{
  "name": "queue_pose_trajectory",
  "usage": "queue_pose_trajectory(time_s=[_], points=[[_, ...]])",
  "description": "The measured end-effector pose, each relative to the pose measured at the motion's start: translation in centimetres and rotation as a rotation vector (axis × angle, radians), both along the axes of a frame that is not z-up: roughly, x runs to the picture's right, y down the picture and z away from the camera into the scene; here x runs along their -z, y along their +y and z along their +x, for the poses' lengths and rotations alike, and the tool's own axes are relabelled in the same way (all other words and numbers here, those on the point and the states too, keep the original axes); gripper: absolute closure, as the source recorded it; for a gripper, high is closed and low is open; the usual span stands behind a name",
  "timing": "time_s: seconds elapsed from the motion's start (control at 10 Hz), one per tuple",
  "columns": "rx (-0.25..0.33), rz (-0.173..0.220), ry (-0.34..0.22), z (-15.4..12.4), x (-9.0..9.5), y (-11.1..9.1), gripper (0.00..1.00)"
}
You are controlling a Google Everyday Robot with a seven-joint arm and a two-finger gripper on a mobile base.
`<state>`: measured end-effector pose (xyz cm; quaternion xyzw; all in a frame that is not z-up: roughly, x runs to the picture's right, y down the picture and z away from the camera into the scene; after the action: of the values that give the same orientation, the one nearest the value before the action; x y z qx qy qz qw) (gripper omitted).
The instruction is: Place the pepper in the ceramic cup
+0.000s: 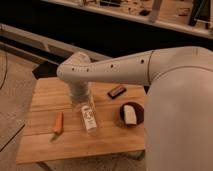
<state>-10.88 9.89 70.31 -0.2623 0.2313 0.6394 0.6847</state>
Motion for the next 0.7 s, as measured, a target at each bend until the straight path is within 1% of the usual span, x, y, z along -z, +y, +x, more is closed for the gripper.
queue_pose_trajectory(time_s=[0.4,0.5,0.6,0.7], points=[[0.0,0.0,-0.001,0.0,0.0,0.0,0.35],[0.008,0.006,-0.011,0.0,0.0,-0.5,0.35],[0.031,0.014,-0.02,0.1,0.1,-1.1,0.35],[0.07,0.02,-0.04,-0.4,0.1,-1.8,0.35]])
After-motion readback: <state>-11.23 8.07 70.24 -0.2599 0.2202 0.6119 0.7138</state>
